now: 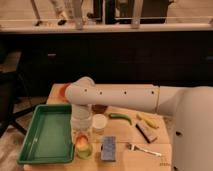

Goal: Place apple in plastic cup

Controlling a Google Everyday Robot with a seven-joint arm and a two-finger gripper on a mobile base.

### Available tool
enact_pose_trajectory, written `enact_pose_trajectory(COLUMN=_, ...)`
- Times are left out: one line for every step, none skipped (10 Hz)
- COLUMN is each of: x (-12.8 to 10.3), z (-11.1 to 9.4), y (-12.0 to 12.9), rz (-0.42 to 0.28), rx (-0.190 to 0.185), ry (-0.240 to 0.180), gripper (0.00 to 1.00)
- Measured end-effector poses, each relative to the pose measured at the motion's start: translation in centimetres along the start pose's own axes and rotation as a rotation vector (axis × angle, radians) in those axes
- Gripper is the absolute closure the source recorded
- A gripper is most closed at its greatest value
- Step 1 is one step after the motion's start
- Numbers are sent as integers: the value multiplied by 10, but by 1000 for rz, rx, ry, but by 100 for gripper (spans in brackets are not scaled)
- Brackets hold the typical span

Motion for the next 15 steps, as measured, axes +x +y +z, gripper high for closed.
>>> enact_pose_trajectory(x=0, z=4, y=-1, rz=-3, rx=1, ry=-5, gripper=78)
enact_pose_trajectory(x=-1, z=8, y=-2, rz=-5, rx=5, ry=-11, gripper=78)
enact_pose_trajectory(x=-1, z=12, y=-1, rz=-5, rx=5, ry=-17, gripper=78)
enact_pose_trajectory(x=-2, z=13, y=2, rz=-4, rx=6, ry=-20, gripper=78)
enact_pose_trajectory(x=-3, z=15, y=4, rz=-3, rx=7, ry=-23, gripper=78)
enact_pose_trajectory(x=-3, z=15, y=6, rz=-2, rx=8, ry=-24, gripper=78)
enact_pose_trajectory(x=-3, z=15, y=8, rz=0, rx=10, ry=-25, gripper=78)
enact_pose_trajectory(x=-3, z=15, y=8, rz=1, rx=10, ry=-25, gripper=77)
enact_pose_trajectory(x=-3, z=15, y=8, rz=0, rx=10, ry=-25, gripper=72)
enact_pose_trajectory(x=-4, z=16, y=7, rz=-2, rx=9, ry=-26, gripper=61)
enact_pose_trajectory(x=-4, z=16, y=7, rz=-2, rx=9, ry=-26, gripper=53)
enact_pose_trajectory(x=-3, z=16, y=7, rz=-1, rx=10, ry=-26, gripper=43)
enact_pose_trajectory(x=-3, z=16, y=7, rz=-1, rx=10, ry=-26, gripper=33)
enact_pose_trajectory(x=-4, z=16, y=7, rz=-1, rx=10, ry=-26, gripper=24)
enact_pose_trajectory(x=-3, z=16, y=7, rz=-1, rx=10, ry=-26, gripper=20)
